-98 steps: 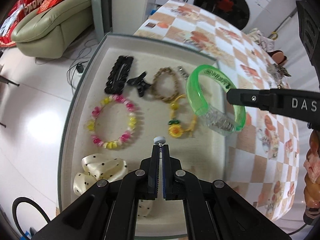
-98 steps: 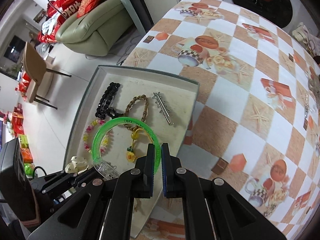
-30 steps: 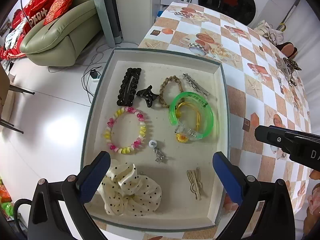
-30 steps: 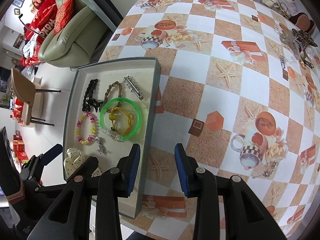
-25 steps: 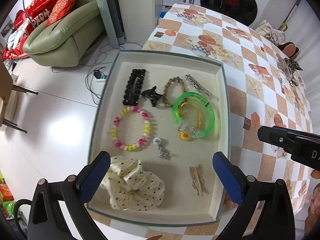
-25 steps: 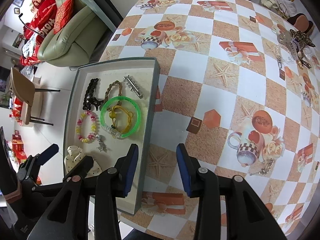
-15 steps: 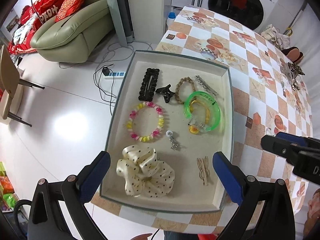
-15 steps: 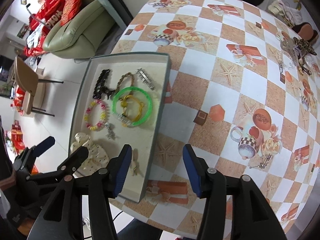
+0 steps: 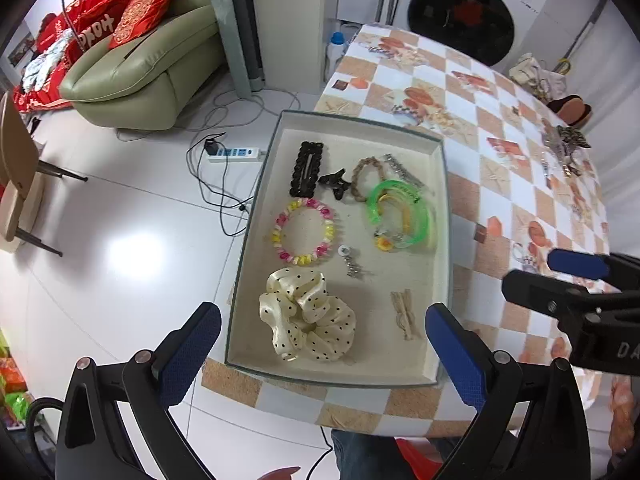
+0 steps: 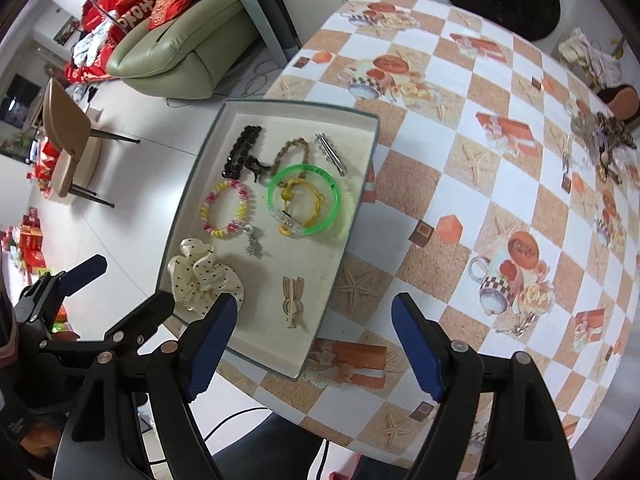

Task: Organize jewelry

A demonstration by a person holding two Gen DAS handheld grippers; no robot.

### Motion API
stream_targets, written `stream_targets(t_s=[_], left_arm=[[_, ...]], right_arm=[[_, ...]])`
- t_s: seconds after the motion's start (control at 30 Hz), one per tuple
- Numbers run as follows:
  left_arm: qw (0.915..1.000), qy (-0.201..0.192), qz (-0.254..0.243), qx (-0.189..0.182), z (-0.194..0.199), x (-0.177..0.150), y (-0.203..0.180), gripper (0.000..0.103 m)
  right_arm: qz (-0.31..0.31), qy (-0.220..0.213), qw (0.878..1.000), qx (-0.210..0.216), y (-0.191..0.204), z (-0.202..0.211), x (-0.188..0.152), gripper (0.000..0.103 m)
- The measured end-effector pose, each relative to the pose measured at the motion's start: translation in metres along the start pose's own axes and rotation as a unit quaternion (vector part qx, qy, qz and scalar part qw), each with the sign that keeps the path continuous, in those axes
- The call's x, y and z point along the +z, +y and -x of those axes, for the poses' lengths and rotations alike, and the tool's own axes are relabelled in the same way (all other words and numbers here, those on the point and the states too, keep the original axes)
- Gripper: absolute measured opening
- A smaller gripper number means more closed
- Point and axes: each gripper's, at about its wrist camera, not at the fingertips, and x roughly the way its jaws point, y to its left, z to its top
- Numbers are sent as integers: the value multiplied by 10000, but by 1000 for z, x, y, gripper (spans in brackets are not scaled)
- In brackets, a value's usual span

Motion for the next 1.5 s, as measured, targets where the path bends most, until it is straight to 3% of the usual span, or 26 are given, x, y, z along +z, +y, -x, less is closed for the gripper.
stream_targets(t_s=[0.13, 0.2, 0.47, 0.53, 0.67, 0.87, 1.5], left_arm=[[9999, -86, 77, 2, 16, 3, 3, 103], [9999, -80, 106, 17, 21, 5, 5, 103], [9994, -110, 161, 274, 40, 9, 10, 103], [9993, -128, 152, 307, 44, 9, 10, 103], [9991, -205, 163, 338, 54, 8, 11, 103], [9984, -246, 228, 450, 64, 8, 12, 103], [9978, -232, 227, 573, 72, 4, 14, 103]], right_arm=[[147, -140, 9997, -122, 8, 14, 5, 84], [236, -239, 9993, -192, 13, 23, 8, 94], [380, -579, 9970, -348, 22, 47, 13, 95], [393, -664, 9962, -402, 24, 52, 14, 103], [452, -800, 9946, -488, 30, 62, 15, 103], [550, -633, 9948, -575, 35, 67, 18, 103], [673, -695, 9919, -824, 47, 76, 15, 103]])
